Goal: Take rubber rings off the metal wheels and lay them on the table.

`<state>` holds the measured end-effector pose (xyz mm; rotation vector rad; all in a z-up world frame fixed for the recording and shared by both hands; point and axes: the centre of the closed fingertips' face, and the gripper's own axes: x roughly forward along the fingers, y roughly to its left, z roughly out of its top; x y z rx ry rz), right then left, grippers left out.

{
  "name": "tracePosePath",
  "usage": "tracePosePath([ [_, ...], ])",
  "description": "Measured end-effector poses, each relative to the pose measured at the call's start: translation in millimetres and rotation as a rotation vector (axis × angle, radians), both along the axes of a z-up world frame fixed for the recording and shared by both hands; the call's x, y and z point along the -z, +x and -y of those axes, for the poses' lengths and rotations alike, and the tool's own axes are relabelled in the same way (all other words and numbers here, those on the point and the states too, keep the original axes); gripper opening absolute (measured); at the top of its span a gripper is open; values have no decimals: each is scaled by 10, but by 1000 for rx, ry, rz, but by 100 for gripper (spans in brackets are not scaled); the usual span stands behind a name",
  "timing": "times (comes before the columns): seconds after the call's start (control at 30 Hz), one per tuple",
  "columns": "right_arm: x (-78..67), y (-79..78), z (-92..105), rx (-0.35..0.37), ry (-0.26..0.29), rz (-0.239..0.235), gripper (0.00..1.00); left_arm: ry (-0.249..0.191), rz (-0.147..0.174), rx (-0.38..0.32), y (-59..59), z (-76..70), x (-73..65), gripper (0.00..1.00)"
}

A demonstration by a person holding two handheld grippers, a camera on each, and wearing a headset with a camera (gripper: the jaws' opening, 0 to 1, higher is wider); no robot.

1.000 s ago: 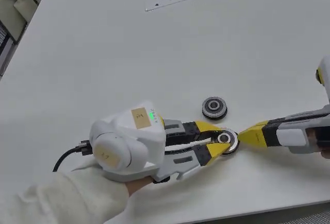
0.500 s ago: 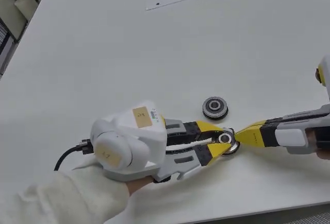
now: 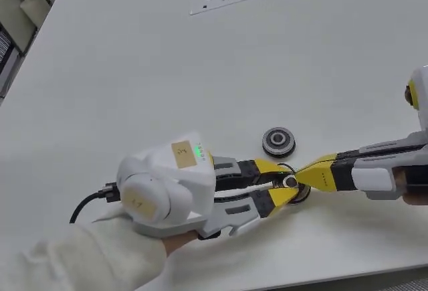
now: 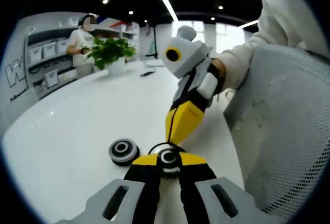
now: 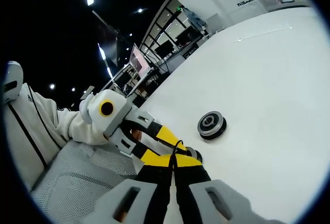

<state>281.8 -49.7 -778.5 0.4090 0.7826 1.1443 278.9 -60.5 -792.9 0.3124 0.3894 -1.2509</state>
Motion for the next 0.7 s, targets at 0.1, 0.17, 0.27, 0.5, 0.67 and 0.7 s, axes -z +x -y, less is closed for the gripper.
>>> tracePosePath([
  [0.1,40,17,30,7,-22,2,0,0,1,-1,-1,1,-1,14],
  [0.17,59,21,41,8,-34,4,0,1,0,-3,-2,2,-2,14],
  [0.27,62,24,45,7,-38,9,0,-6,-8,-9,1,-4,0,14],
  [0.5,103,32,68,11,-64,13,0,0,-24,-17,5,3,-5,14],
  [0.67,113,28,78,5,-75,20,0,44,-9,-11,3,15,-5,14],
  [0.7,116,27,79,5,-76,18,0,46,-21,-20,8,10,-3,14],
])
